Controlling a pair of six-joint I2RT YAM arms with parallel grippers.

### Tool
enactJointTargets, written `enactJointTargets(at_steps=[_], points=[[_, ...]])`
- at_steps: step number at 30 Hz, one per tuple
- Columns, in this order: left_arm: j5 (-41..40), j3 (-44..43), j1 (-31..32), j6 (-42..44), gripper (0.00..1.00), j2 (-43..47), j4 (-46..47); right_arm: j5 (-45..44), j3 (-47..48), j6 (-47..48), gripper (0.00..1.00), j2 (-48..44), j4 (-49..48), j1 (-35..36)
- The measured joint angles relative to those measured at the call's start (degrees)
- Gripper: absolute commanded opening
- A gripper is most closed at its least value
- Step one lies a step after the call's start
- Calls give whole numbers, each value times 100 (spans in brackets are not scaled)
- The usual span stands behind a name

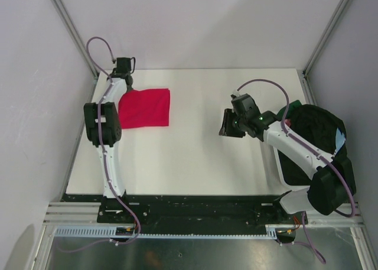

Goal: Fold and stack the t-shirts
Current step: Put the neatly folded tshirt into the corner of the board with the left arm

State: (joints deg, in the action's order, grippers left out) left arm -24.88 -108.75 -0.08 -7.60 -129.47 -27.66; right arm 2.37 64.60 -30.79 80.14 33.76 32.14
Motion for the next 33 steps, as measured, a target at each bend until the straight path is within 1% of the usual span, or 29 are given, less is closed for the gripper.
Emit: enactJointTargets(at_steps=[7, 12, 16, 19, 22, 27, 33], points=[[-247, -1460, -337, 525, 0, -807, 7, 61, 0, 101, 39, -11, 26, 0], [-304, -2227, -527, 813, 0, -1287, 7, 184, 0, 109, 39, 70, -114, 0], [-282, -2850, -688, 935, 0, -1784, 15, 289, 0, 109, 39, 323, -286, 0], [-192, -3075, -813, 955, 0, -2055, 66, 345, 7, 111, 39, 557, -354, 0], [-98, -3099, -929, 962, 0, -2218, 229, 376, 74, 114, 39, 811, -372, -2], [-13, -3152, -1010, 1082, 0, -2354, 535, 407, 278, 133, 38, 1143, -391, -2], [221, -3567, -1038, 1215, 0, -2514, 874, 413, 446, 133, 38, 1370, -463, -2]])
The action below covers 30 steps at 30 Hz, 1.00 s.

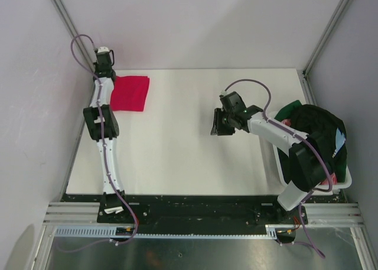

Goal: Fold and stack the t-shirts
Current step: Put the neatly folded tshirt into the corner of the board with the left arm

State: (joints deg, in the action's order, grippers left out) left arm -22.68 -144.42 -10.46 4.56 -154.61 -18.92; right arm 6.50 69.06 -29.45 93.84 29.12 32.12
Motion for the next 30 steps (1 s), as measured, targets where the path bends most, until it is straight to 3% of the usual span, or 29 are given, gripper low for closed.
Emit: enactJointTargets(at_steps=[5, 6, 8, 11, 13, 17, 23, 30], points=[[149, -267, 0, 52, 0, -105, 160, 0, 90, 0, 38, 166, -44, 0], [160, -282, -2, 57, 4, -111, 175, 0, 94, 0, 38, 188, -46, 0], [186, -293, -2, 68, 31, -114, 184, 0, 101, 2, 39, 229, -48, -4], [175, -293, -4, 92, 79, -116, 208, 4, 116, 22, 46, 262, -48, -28], [140, -254, -4, 35, 94, -107, 251, 4, 144, 59, 52, 264, -31, -46], [229, 575, -7, -380, 99, 321, 341, -13, 280, 114, 60, 256, -11, -101], [697, 2302, 131, -1220, 100, 1749, 232, -181, 326, 81, 63, -190, 63, -173], [999, 4172, 1311, -1775, 99, 3718, 470, -433, 380, 28, 66, -1082, 297, -118]])
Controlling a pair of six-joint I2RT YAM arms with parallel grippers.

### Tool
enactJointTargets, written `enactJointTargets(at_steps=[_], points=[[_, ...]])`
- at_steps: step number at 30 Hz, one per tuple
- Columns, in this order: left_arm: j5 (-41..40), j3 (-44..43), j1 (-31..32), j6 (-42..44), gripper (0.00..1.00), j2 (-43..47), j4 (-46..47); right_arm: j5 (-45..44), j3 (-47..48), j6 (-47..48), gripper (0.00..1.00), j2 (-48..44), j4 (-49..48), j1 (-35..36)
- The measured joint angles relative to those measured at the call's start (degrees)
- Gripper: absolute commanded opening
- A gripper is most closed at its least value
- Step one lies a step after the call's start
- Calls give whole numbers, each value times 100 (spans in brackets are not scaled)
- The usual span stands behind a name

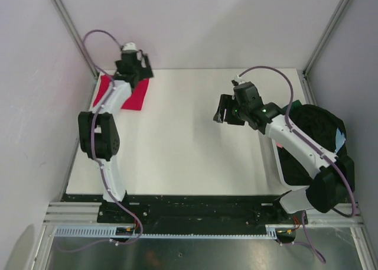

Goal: Fold and stack the t-shirts
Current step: Put the neatly folded tshirt into the corner of the board with the left arm

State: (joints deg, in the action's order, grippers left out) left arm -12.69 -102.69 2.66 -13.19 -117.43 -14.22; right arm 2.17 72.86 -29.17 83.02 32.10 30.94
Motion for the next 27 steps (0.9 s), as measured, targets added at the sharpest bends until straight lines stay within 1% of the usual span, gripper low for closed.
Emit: enactJointTargets(at_steps=[2, 6, 10, 13, 17, 21, 24, 27], points=[[109, 588, 468, -103, 99, 431, 142, -44, 2, -26, 67, -236, 92, 9], [396, 1915, 1388, -358, 99, 1279, 81, -186, 2, -42, 70, -619, 229, 17], [514, 3018, 2070, -544, 99, 2135, -37, -332, -2, -81, 76, -866, 299, 24], [525, 3681, 2601, -610, 99, 2946, -146, -439, -79, -120, 78, -1064, 275, 33], [575, 4210, 3163, -634, 99, 4002, -262, -535, -243, -205, 79, -1276, 225, 37], [321, 4500, 3532, -627, 99, 4817, -393, -645, -492, -286, 80, -1443, 144, 46], [181, 4559, 3676, -627, 99, 5034, -472, -741, -608, -343, 80, -1519, 138, 57], [177, 4579, 3716, -627, 99, 5038, -577, -848, -664, -374, 80, -1556, 129, 72]])
